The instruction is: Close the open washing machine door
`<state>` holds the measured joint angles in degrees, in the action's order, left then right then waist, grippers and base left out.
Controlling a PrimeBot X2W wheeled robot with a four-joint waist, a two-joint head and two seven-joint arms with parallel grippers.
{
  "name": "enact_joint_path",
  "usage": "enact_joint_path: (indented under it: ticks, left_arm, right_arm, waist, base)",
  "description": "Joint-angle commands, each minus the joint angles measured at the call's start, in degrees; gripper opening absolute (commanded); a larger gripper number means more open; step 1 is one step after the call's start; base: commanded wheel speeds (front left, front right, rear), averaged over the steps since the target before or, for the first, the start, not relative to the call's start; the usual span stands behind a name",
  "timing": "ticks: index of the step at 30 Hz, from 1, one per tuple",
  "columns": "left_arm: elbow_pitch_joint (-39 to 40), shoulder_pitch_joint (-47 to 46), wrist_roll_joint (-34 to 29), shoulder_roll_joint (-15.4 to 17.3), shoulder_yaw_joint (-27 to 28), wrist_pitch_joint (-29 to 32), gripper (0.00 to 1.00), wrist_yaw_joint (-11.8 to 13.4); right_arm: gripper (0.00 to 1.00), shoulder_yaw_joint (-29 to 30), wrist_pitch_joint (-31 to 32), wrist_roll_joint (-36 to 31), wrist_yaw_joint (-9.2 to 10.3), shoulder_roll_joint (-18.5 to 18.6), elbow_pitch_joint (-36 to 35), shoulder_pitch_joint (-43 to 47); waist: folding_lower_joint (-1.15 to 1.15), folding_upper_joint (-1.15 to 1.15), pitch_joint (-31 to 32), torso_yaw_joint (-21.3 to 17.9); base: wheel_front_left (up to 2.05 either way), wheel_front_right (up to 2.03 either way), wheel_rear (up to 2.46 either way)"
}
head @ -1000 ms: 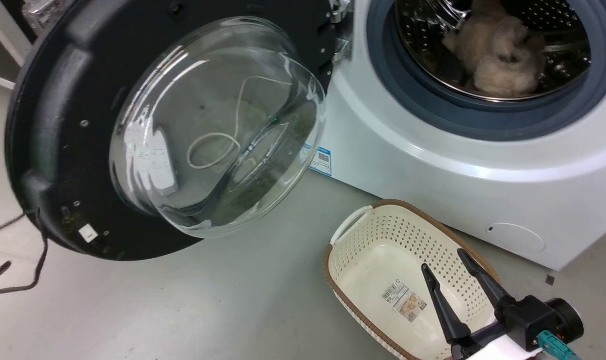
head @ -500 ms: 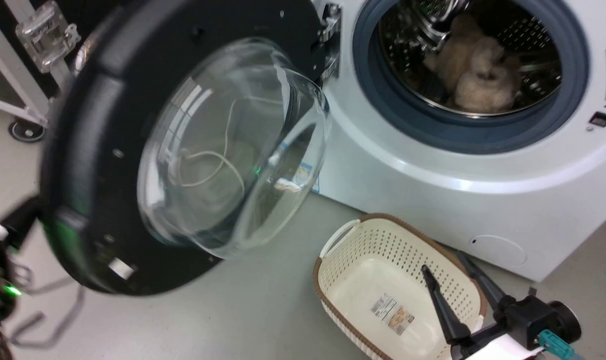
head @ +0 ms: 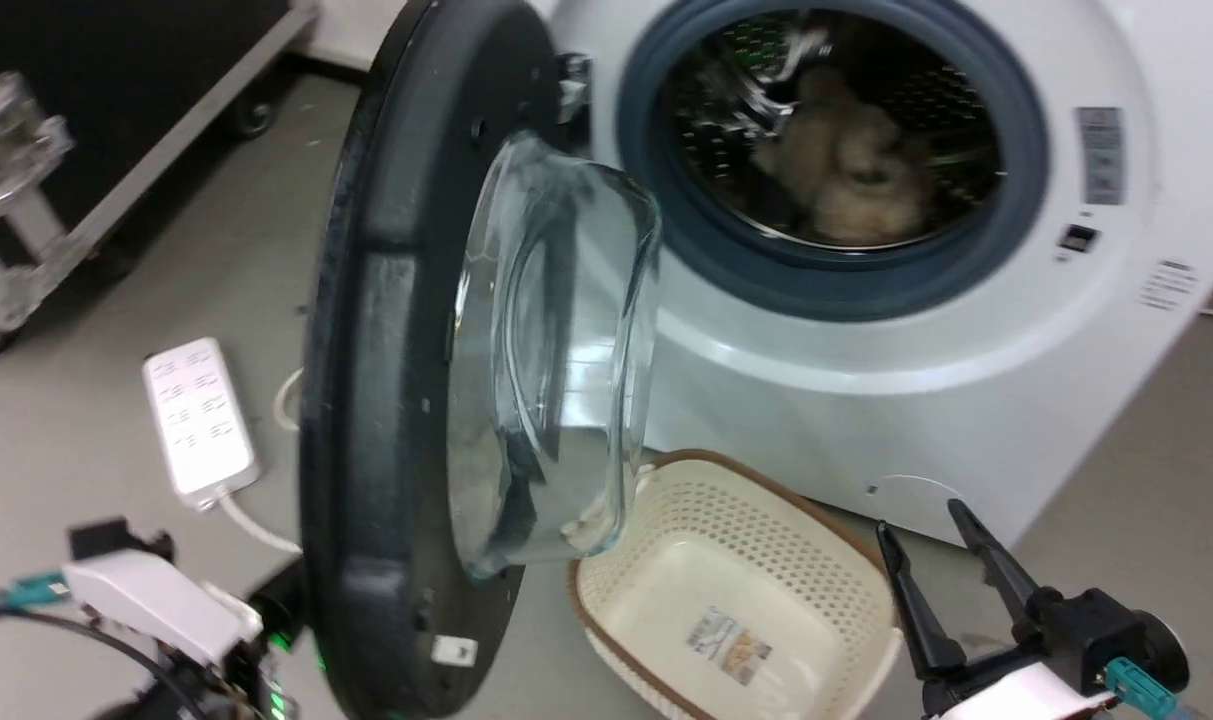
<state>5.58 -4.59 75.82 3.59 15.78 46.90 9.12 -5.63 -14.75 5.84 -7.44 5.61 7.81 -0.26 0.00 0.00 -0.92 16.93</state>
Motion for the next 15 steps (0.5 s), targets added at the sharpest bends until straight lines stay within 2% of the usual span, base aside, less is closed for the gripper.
enact_joint_path:
  ticks: [1, 4, 7, 15]
  left_arm:
    - [1.15, 1.94, 1.13, -0.4, -1.45, -1.08, 0.0, 0.28]
    - [2.06, 4.6, 3.86, -0.65, -5.81, -3.63, 0.0, 0.24]
    - [1.59, 5.65, 9.28, -0.68, -10.83, -10.54, 0.0, 0.12]
    - [-4.19, 2.44, 17.73, -0.7, -25.92, -25.46, 0.0, -4.38]
  right_arm:
    - [1.0, 0.42, -0.25, -0.39, -0.05, -0.1, 0.02, 0.63]
    - [1.0, 1.68, -0.25, -0.92, -0.05, 0.06, -0.06, 0.45]
    - [1.0, 2.84, -0.25, -0.94, -0.05, 0.12, 0.11, 0.07]
    - [1.0, 3.96, -0.25, -0.85, -0.05, 0.78, 0.63, -1.53]
  waist:
    - [0.0, 0.0, 0.37, -2.63]
    - [0.0, 0.0, 0.02, -5.4]
    - [0.0, 0.0, -0.81, -8.7]
    - [0.0, 0.0, -3.8, -18.7]
  base:
    - [0.0, 0.0, 0.0]
    - [0.0, 0.0, 0.0]
    - [0.0, 0.0, 0.0]
    - [0.0, 0.0, 0.0]
